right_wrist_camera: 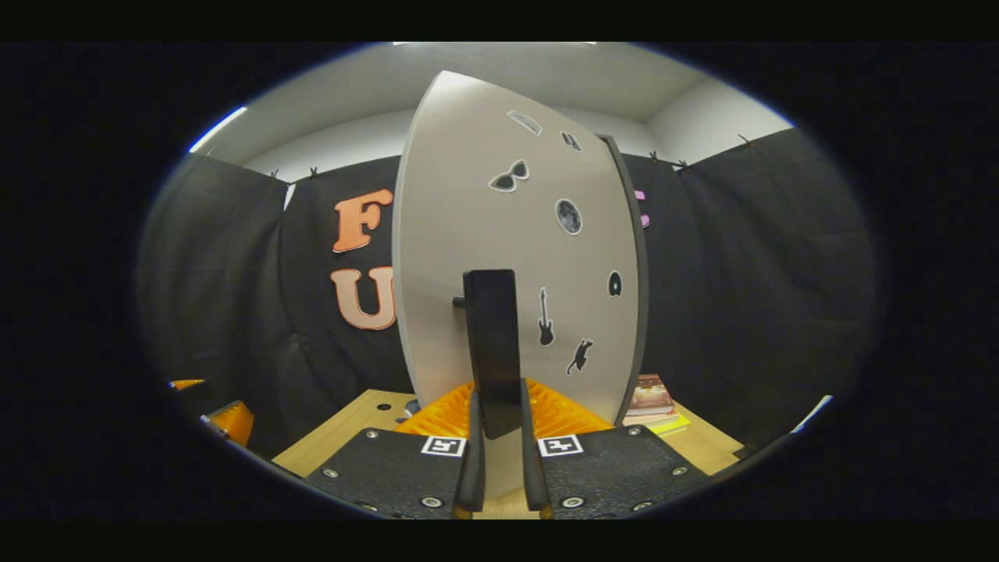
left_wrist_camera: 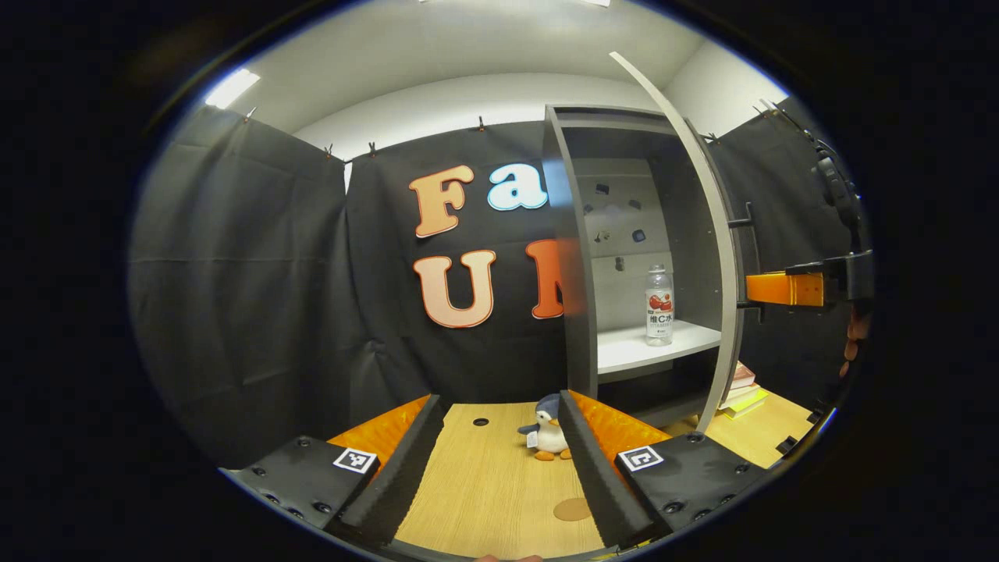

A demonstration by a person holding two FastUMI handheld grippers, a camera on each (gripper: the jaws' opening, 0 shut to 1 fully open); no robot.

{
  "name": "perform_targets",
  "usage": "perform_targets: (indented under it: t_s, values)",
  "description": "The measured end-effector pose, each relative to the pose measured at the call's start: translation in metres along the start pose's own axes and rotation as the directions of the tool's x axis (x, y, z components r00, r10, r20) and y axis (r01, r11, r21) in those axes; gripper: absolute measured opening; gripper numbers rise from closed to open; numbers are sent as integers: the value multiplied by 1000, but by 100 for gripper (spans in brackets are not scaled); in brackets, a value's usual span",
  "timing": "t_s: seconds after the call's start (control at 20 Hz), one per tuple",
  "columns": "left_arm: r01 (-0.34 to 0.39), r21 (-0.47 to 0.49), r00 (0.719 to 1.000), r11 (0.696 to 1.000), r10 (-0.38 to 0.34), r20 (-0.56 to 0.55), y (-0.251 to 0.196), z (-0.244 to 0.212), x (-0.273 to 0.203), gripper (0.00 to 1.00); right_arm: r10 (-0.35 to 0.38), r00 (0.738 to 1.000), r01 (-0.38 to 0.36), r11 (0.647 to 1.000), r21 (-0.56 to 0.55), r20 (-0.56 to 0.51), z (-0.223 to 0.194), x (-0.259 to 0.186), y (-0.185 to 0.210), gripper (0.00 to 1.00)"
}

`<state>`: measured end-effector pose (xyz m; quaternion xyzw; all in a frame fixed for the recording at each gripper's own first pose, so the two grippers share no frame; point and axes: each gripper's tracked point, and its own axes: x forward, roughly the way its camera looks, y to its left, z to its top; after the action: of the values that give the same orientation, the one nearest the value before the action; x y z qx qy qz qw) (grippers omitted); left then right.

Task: Open the cabinet door with the right hand, grasp the bottle in the cabinet with the left hand and place it on the coaster, then close the cabinet door with the right hand.

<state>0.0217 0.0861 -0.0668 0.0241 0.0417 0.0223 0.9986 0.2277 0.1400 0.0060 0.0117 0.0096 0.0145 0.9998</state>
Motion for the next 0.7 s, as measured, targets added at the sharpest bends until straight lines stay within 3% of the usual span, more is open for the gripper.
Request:
perform_targets:
  t_s: [0.7]
  values:
    - [109,-10,994,994,-109,0,-70,5,-11,99,-75,997,75,997,-11,3,1,-11,-26,19]
